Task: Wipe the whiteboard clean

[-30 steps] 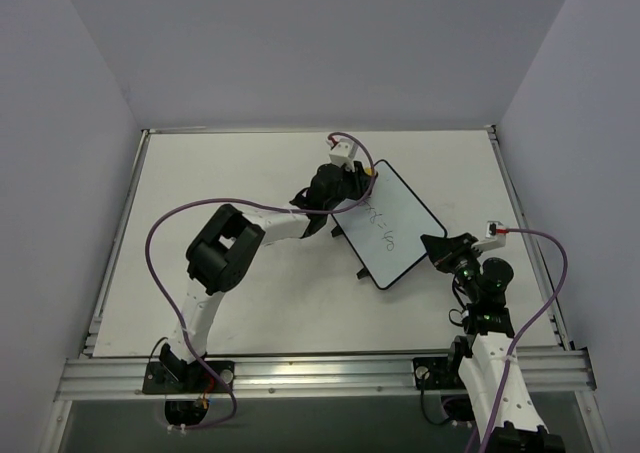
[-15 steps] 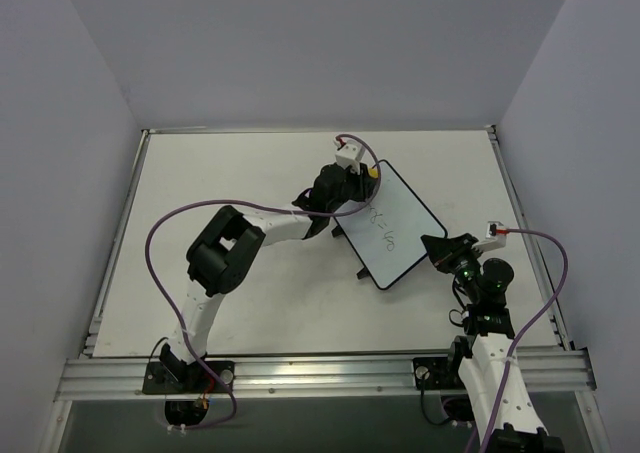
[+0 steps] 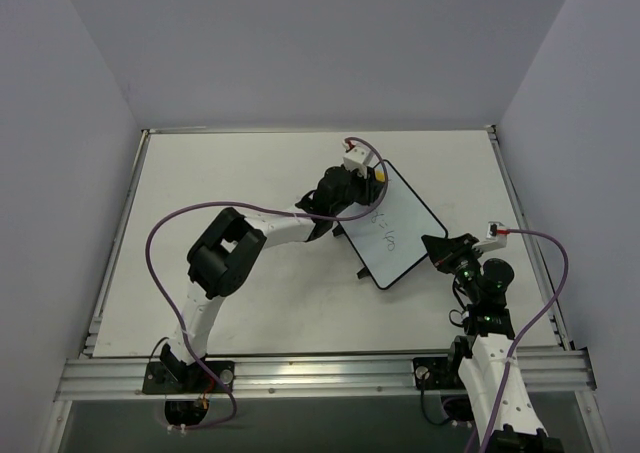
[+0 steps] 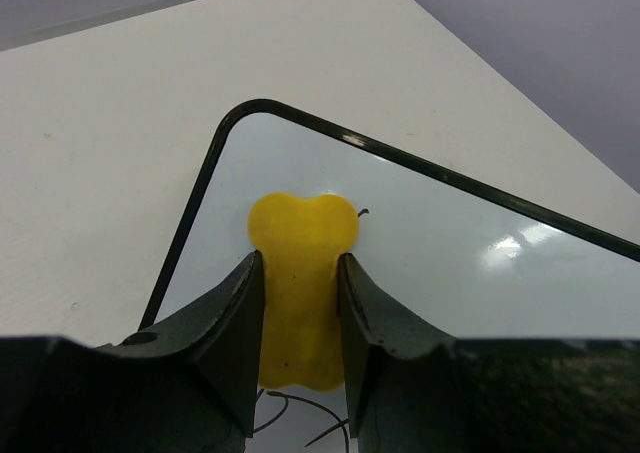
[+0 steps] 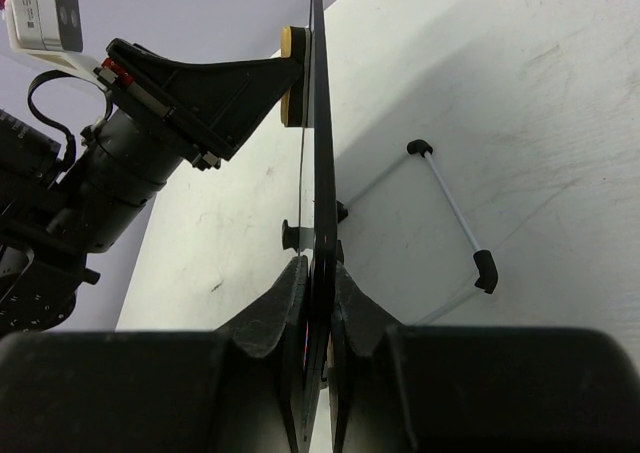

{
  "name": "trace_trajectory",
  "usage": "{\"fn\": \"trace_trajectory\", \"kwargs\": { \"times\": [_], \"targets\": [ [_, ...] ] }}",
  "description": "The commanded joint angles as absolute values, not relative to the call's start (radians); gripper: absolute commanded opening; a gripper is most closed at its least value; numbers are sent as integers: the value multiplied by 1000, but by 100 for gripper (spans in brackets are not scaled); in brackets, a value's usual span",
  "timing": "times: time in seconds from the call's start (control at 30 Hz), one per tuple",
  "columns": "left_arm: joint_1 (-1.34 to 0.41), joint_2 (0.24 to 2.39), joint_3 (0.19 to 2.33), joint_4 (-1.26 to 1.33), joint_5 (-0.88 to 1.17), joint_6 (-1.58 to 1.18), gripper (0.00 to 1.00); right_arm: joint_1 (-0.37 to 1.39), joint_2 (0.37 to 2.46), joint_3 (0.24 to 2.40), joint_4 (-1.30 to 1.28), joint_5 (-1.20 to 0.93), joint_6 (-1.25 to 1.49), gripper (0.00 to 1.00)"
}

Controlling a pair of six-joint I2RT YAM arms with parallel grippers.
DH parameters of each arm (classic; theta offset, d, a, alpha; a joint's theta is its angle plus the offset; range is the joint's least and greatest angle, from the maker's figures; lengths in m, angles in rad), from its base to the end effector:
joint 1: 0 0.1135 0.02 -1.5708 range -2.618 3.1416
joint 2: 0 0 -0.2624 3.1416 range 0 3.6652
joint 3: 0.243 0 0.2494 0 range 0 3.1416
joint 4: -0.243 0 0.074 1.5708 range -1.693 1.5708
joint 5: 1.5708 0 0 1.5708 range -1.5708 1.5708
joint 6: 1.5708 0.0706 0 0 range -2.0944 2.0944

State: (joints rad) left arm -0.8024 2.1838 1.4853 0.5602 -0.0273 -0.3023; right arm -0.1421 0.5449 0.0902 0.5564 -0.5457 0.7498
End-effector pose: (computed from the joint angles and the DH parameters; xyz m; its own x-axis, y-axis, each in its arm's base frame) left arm 0.3754 -0.3856 0.1985 -0.2999 -0.1180 -0.9467 0.6397 0.7113 -0.2913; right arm 0.1765 0.0118 0.2107 -0.1923 0.6160 -0.7639 -0.3540 0.6825 0.6394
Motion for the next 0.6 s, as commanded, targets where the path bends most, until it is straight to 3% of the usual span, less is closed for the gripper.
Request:
{"fn": "trace_trajectory", "kwargs": {
  "times": [0.0,0.57],
  "targets": [
    [-862,2166,1499,499,106,-295,2,-126,535,127,575,-554,670,0],
    [-813,2218,1620,362,101,-310,2,-115,518,132,552,-546,661,0]
  ]
}}
